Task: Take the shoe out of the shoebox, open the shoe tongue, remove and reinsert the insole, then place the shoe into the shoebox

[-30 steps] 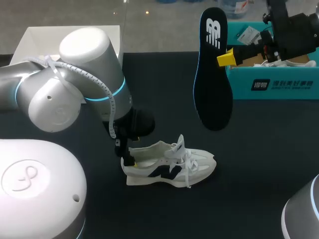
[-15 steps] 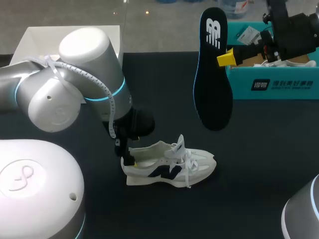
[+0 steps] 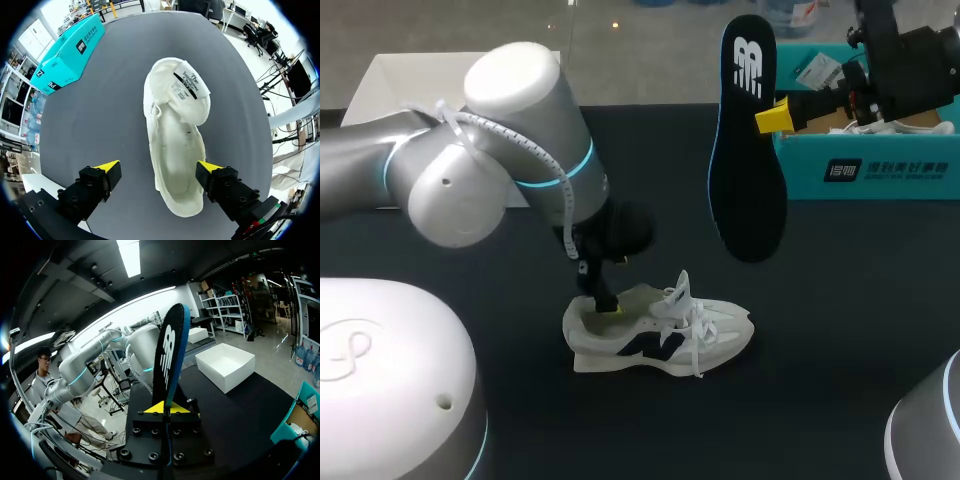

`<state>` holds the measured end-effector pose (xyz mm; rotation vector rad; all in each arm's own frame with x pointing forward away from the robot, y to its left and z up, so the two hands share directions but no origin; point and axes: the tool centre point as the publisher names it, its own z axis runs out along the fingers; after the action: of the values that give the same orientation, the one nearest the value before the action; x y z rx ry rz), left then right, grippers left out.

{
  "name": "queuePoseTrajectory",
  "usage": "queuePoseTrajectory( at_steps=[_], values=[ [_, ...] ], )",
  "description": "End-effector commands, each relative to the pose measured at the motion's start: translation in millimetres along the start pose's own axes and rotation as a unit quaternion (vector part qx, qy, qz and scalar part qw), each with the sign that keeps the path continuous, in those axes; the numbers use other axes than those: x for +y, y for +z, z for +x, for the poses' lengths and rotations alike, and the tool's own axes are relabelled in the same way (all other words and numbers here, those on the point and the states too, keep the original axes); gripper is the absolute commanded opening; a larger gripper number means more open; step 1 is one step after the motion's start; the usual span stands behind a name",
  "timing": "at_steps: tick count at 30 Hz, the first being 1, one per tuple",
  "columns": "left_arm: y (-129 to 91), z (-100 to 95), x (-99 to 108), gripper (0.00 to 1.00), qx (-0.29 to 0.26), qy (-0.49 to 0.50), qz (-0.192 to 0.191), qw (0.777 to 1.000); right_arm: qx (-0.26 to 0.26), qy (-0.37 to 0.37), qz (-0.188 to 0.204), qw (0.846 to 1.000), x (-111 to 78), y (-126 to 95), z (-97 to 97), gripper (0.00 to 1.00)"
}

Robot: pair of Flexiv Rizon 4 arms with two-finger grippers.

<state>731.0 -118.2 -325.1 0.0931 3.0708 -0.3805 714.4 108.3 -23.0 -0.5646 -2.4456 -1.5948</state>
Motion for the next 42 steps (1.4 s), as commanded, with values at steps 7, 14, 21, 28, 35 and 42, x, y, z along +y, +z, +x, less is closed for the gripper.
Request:
queuePoseTrajectory(
  at_steps=[7,14,21,28,35,42],
  values=[
    [51,-18.1,-31,1.00,0.021,-0.012,-0.004,1.000,0.000,0.001,0.001,1.000,0.9,2,-1.5,0.00],
    [62,-23.1,-37,0.74,0.025,-0.017,0.000,1.000,0.000,0.001,0.001,1.000,0.9,2,-1.5,0.00],
    [63,-16.2,-33,0.00,0.020,-0.021,0.002,1.000,0.000,0.001,0.001,1.000,0.9,2,-1.5,0.00],
    [61,-8.6,-26,0.00,-0.005,-0.044,-0.027,0.999,0.000,0.001,0.001,1.000,0.9,2,-1.5,0.00],
    [61,-8.6,-26,0.00,-0.005,-0.044,-0.027,0.999,0.000,0.001,0.001,1.000,0.9,2,-1.5,0.00],
    [61,-8.6,-26,0.00,-0.005,-0.044,-0.027,0.999,0.000,0.001,0.001,1.000,0.9,2,-1.5,0.00]
  ],
)
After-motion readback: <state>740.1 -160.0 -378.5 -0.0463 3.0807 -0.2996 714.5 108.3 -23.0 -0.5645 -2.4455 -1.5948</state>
